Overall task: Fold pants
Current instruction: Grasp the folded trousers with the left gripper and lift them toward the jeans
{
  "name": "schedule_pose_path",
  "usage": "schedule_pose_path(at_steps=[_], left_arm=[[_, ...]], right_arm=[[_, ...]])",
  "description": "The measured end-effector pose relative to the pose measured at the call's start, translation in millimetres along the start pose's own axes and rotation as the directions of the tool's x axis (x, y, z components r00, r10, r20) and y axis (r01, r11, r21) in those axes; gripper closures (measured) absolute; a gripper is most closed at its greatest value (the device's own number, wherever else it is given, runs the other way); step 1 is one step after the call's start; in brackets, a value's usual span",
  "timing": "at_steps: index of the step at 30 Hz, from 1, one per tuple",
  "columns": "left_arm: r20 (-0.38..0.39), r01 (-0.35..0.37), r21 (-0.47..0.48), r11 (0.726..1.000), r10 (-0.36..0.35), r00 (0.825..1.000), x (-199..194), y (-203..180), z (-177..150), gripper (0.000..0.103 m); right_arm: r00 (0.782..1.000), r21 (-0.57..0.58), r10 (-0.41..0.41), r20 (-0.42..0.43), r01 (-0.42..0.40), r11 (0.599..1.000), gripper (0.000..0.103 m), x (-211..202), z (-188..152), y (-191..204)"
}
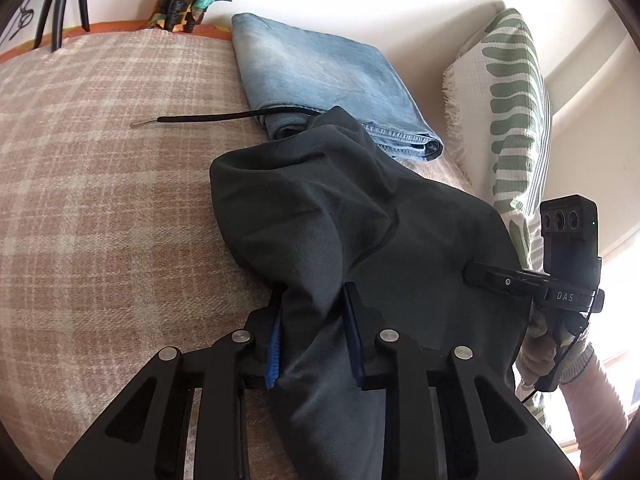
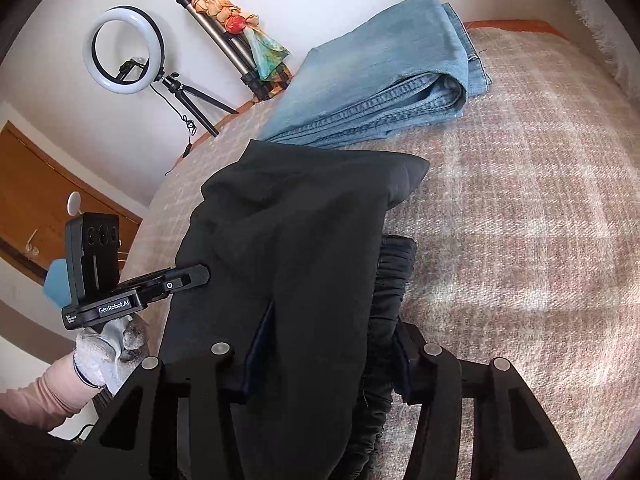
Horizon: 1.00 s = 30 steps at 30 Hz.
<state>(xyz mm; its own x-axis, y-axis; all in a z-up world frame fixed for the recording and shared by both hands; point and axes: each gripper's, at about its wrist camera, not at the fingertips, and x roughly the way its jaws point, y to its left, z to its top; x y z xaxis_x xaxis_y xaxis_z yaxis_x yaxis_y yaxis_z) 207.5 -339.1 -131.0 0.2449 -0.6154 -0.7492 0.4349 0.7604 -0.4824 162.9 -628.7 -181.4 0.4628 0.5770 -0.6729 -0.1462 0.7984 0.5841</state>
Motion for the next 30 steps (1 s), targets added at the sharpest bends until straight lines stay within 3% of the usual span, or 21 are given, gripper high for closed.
schedule_pose_path(at_steps=[5,7,9,14,24,30], left_arm=[[0.018,-0.028,0.034,0.999,0.028,0.999,0,-5,-2,0.086],[0.034,-0.022,0.037,0.999,0.021,0.999,-5,-7,-2,0.09],[0.052,-0.025,0.062,0.998,0.022,0.998,-11,-12,-2,0.092],[0.108,-0.029,0.098,0.995,0.018,0.994,-28,-24,-1,0.095],[0.204,-0.038,0.17,0.985,0.003,0.979,-63,-40,16,0.095],[0.272,-0.039,0.205,0.978,-0.018,0.962,-81,-53,55,0.096]], right_arm=[[1.0,0.028,0.009,-0.006,-0.009,1.0,0.05,1,1,-5],[1.0,0.008,-0.018,0.007,0.018,1.0,0.055,-1,0,0],[0.998,-0.039,-0.055,0.024,0.056,0.998,0.065,-8,0,12],[0.992,-0.093,-0.107,0.074,0.113,0.989,0.074,-27,0,38],[0.973,-0.142,-0.143,0.18,0.169,0.975,0.075,-63,7,70],[0.949,-0.17,-0.161,0.271,0.212,0.962,0.075,-89,37,88]])
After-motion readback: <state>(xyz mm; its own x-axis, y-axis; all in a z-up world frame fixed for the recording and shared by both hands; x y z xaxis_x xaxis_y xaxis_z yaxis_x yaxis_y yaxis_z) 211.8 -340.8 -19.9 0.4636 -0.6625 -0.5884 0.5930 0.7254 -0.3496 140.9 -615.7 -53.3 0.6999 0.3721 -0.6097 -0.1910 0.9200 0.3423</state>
